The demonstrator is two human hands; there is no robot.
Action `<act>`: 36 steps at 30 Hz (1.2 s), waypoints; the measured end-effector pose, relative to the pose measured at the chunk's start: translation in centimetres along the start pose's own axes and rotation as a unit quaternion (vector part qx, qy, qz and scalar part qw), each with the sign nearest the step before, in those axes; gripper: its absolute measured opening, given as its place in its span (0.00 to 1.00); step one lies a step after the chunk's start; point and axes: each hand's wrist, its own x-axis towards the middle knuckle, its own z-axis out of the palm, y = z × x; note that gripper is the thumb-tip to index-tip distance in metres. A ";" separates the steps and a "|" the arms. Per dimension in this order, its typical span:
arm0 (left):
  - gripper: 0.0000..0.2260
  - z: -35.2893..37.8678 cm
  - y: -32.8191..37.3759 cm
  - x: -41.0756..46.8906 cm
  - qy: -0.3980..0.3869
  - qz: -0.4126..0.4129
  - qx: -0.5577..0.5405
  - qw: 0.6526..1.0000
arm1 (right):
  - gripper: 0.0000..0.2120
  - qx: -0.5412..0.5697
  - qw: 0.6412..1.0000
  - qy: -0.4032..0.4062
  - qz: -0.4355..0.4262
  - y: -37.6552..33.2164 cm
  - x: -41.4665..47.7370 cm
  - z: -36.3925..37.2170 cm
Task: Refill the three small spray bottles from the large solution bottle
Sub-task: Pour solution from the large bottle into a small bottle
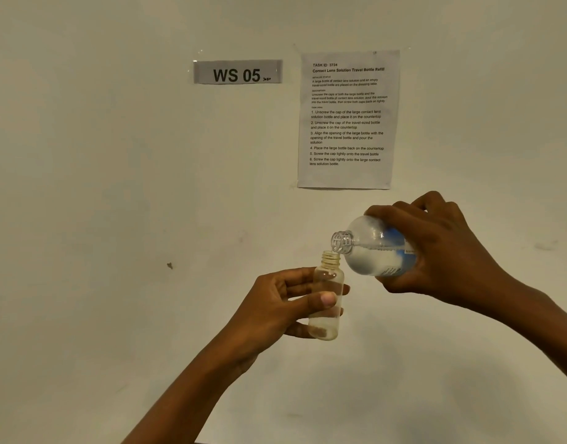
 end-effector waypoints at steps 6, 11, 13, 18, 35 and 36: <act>0.16 0.0 0.0 -0.1 -0.003 -0.001 -0.001 1.000 | 0.34 0.000 1.000 -0.004 0.000 0.0 0.0 -0.2; 0.15 0.1 0.0 -0.1 -0.004 0.004 -0.003 1.000 | 0.35 0.006 1.000 -0.002 0.000 0.0 0.0 -0.3; 0.15 0.1 0.1 -0.1 -0.005 0.002 -0.003 1.000 | 0.35 0.007 1.000 -0.001 -0.003 0.0 0.0 -0.3; 0.15 0.2 0.2 -0.2 -0.007 0.002 -0.005 1.000 | 0.35 0.001 1.000 0.006 -0.008 -0.1 0.0 -0.5; 0.14 0.2 -0.1 -0.2 -0.009 -0.001 -0.010 1.000 | 0.35 -0.001 1.000 -0.008 -0.003 0.1 -0.2 -0.2; 0.14 0.1 -0.1 -0.2 -0.009 -0.001 -0.011 1.000 | 0.35 0.001 1.000 -0.010 -0.001 0.1 -0.1 -0.2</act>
